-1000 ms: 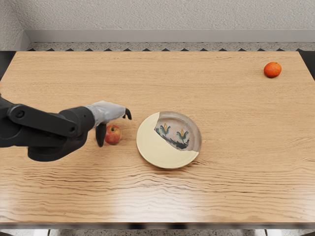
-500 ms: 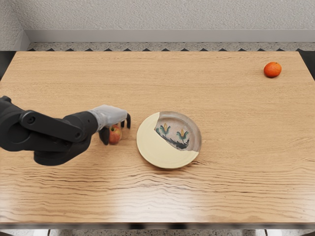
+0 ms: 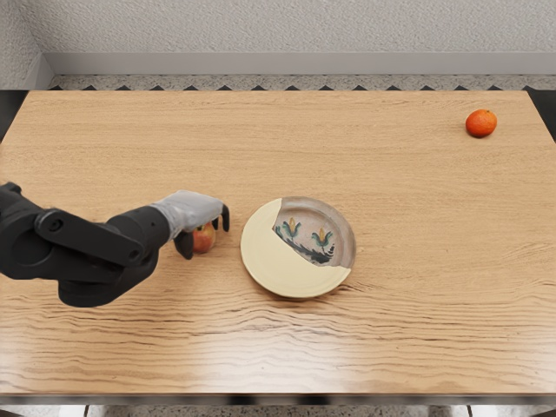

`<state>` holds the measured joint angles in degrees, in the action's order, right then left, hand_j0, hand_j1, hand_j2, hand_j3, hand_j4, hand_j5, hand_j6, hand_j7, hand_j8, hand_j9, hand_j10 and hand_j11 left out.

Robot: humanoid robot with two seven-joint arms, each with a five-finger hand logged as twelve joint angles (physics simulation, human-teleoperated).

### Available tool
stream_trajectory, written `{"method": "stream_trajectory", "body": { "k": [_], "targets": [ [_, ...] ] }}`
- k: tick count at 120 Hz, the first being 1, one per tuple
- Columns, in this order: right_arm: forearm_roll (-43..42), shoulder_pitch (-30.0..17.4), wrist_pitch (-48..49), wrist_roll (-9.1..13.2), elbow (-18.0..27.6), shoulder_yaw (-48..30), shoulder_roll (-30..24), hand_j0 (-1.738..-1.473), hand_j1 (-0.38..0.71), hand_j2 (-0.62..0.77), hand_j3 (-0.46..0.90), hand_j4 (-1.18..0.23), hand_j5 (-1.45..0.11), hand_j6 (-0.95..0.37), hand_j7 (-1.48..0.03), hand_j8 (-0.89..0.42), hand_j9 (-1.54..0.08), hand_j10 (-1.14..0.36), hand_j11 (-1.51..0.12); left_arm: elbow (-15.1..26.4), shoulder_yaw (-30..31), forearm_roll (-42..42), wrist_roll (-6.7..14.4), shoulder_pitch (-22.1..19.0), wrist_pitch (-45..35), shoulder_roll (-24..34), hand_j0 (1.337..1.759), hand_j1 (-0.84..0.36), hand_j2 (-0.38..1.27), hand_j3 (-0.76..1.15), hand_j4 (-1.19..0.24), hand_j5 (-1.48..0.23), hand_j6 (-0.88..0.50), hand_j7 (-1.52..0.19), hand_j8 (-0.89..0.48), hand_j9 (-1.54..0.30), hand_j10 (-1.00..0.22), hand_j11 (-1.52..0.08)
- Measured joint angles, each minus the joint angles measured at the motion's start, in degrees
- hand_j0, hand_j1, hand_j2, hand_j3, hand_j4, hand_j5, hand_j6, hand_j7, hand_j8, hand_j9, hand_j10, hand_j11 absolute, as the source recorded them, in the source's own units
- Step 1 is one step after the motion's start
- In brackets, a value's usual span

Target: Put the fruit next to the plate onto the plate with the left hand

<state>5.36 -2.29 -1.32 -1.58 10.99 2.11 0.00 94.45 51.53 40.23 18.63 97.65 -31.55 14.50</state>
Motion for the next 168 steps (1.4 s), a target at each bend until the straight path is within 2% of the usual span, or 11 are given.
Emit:
{"method": "stream_trajectory", "body": {
  "k": [34, 78, 89, 101, 106, 109, 116, 125, 140, 155, 168],
  "targets": [
    [0.0, 0.0, 0.0, 0.0, 0.0, 0.0, 0.0, -1.658, -0.31, -0.01, 0.00, -0.03, -0.04, -0.03, -0.04, -0.03, -0.04, -0.03, -0.04, 0.4, 1.4, 0.1, 0.1, -0.3, -1.5, 0.1, 1.651, -0.27, 0.20, 0.00, -0.70, -0.87, -0.46, -0.90, -0.39, -0.92, -0.68, -0.91],
    [0.0, 0.0, 0.0, 0.0, 0.0, 0.0, 0.0, -1.658, -0.31, -0.01, 0.00, -0.03, -0.04, -0.03, -0.04, -0.03, -0.04, -0.03, -0.04, 0.2, 1.5, -1.1, 0.1, -1.2, -1.5, -0.1, 1.640, -0.38, 0.43, -0.04, -0.82, -1.00, -0.41, -1.10, -0.27, -1.14, -0.56, -1.18],
    [0.0, 0.0, 0.0, 0.0, 0.0, 0.0, 0.0, -1.658, -0.31, -0.01, 0.00, -0.03, -0.04, -0.03, -0.04, -0.03, -0.04, -0.03, -0.04, 0.2, 1.5, -1.4, 0.0, -1.2, -1.2, -0.1, 1.640, -0.34, 0.30, 0.03, -0.84, -1.00, -0.41, -1.09, -0.30, -1.15, -0.56, -1.19],
    [0.0, 0.0, 0.0, 0.0, 0.0, 0.0, 0.0, -1.658, -0.31, -0.01, 0.00, -0.03, -0.04, -0.03, -0.04, -0.03, -0.04, -0.03, -0.04, 0.2, 1.4, -1.8, 0.0, -0.7, -0.7, -0.1, 1.643, -0.39, 0.46, -0.03, -0.80, -1.07, -0.35, -1.12, -0.27, -1.16, -0.53, -1.20],
    [0.0, 0.0, 0.0, 0.0, 0.0, 0.0, 0.0, -1.658, -0.31, -0.01, 0.00, -0.03, -0.04, -0.03, -0.04, -0.03, -0.04, -0.03, -0.04, 0.3, 1.3, -2.0, 0.0, -0.2, -0.6, 0.1, 1.644, -0.34, 0.41, -0.02, -0.80, -1.10, -0.39, -1.13, -0.31, -1.16, -0.56, -1.20],
    [0.0, 0.0, 0.0, 0.0, 0.0, 0.0, 0.0, -1.658, -0.31, -0.01, 0.00, -0.03, -0.04, -0.03, -0.04, -0.03, -0.04, -0.03, -0.04, 0.3, 1.3, -2.2, 0.0, 0.3, -0.5, 0.3, 1.643, -0.23, 0.21, -0.02, -0.80, -1.12, -0.41, -1.14, -0.33, -1.17, -0.58, -1.20],
    [0.0, 0.0, 0.0, 0.0, 0.0, 0.0, 0.0, -1.658, -0.31, -0.01, 0.00, -0.03, -0.04, -0.03, -0.04, -0.03, -0.04, -0.03, -0.04, 0.5, 1.3, -2.5, 0.0, 2.0, -0.4, 1.1, 1.644, -0.23, 0.33, -0.02, -0.81, -1.15, -0.45, -1.15, -0.38, -1.17, -0.63, -1.20],
    [0.0, 0.0, 0.0, 0.0, 0.0, 0.0, 0.0, -1.658, -0.31, -0.01, 0.00, -0.03, -0.04, -0.03, -0.04, -0.03, -0.04, -0.03, -0.04, 1.2, 1.1, -2.9, 0.0, 4.1, -0.3, 2.0, 1.645, -0.18, 0.23, -0.01, -0.81, -1.19, -0.47, -1.16, -0.41, -1.18, -0.66, -1.19],
    [0.0, 0.0, 0.0, 0.0, 0.0, 0.0, 0.0, -1.658, -0.31, -0.01, 0.00, -0.03, -0.04, -0.03, -0.04, -0.03, -0.04, -0.03, -0.04, 2.4, 0.3, -3.5, -0.1, 6.8, 0.4, 3.1, 1.647, -0.18, 0.22, -0.01, -0.81, -1.21, -0.41, -1.19, -0.37, -1.18, -0.66, -1.19],
    [0.0, 0.0, 0.0, 0.0, 0.0, 0.0, 0.0, -1.658, -0.31, -0.01, 0.00, -0.03, -0.04, -0.03, -0.04, -0.03, -0.04, -0.03, -0.04, 3.3, -1.3, -4.7, -0.1, 9.3, 2.1, 3.8, 1.648, -0.25, 0.38, 0.00, -0.82, -1.23, -0.37, -1.20, -0.33, -1.18, -0.64, -1.18],
    [0.0, 0.0, 0.0, 0.0, 0.0, 0.0, 0.0, -1.658, -0.31, -0.01, 0.00, -0.03, -0.04, -0.03, -0.04, -0.03, -0.04, -0.03, -0.04, 3.7, -3.2, -6.4, -0.3, 11.5, 4.0, 3.7, 1.649, -0.25, 0.33, 0.00, -0.82, -1.23, -0.36, -1.20, -0.34, -1.17, -0.64, -1.18]
  ]
}}
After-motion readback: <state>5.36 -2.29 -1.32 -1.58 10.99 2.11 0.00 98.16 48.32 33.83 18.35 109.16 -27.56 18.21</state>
